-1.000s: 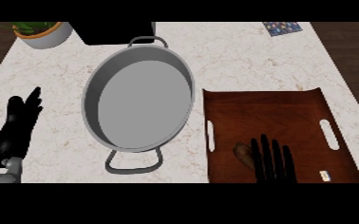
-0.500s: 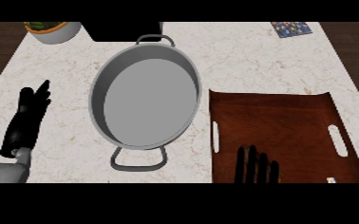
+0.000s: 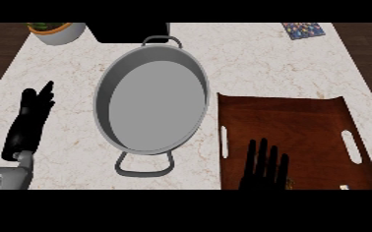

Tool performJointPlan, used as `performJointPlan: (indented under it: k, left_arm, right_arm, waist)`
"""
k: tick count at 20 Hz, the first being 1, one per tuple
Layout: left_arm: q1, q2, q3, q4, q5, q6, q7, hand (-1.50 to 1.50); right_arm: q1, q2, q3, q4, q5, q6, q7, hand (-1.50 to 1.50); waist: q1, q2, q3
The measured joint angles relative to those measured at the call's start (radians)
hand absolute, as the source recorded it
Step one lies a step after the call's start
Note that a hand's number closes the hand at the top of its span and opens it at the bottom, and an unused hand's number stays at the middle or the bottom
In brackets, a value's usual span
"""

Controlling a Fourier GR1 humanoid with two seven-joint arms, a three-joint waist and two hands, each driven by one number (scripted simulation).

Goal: Pick the sweet potato from the tray and place it in the pot

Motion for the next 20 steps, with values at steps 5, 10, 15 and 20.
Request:
performJointPlan:
  k: [5, 10, 15, 20]
  left_arm:
    - [-0.002, -0.029, 0.021, 0.011, -0.031, -0.011, -0.005, 0.00]
    - [-0.010, -0.055, 0.043, 0.024, -0.054, -0.030, -0.015, 0.00]
    - [0.002, -0.067, 0.059, -0.012, -0.082, -0.046, 0.008, 0.00]
    - [-0.002, -0.076, 0.086, 0.000, -0.089, -0.071, -0.004, 0.00]
  right_arm:
    - [-0.044, -0.012, -0.076, 0.057, -0.045, -0.029, -0.023, -1.50]
    - [-0.096, -0.028, -0.126, 0.107, -0.064, -0.059, -0.045, -1.50]
    - [-0.110, -0.021, -0.148, 0.147, -0.061, -0.071, -0.031, -1.50]
    - [-0.116, -0.015, -0.190, 0.151, -0.094, -0.070, -0.030, -1.50]
  waist:
    - [0.000, 0.000, 0.000]
    - [0.000, 0.000, 0.000]
    - [0.000, -0.001, 0.000]
    - [0.001, -0.003, -0.002]
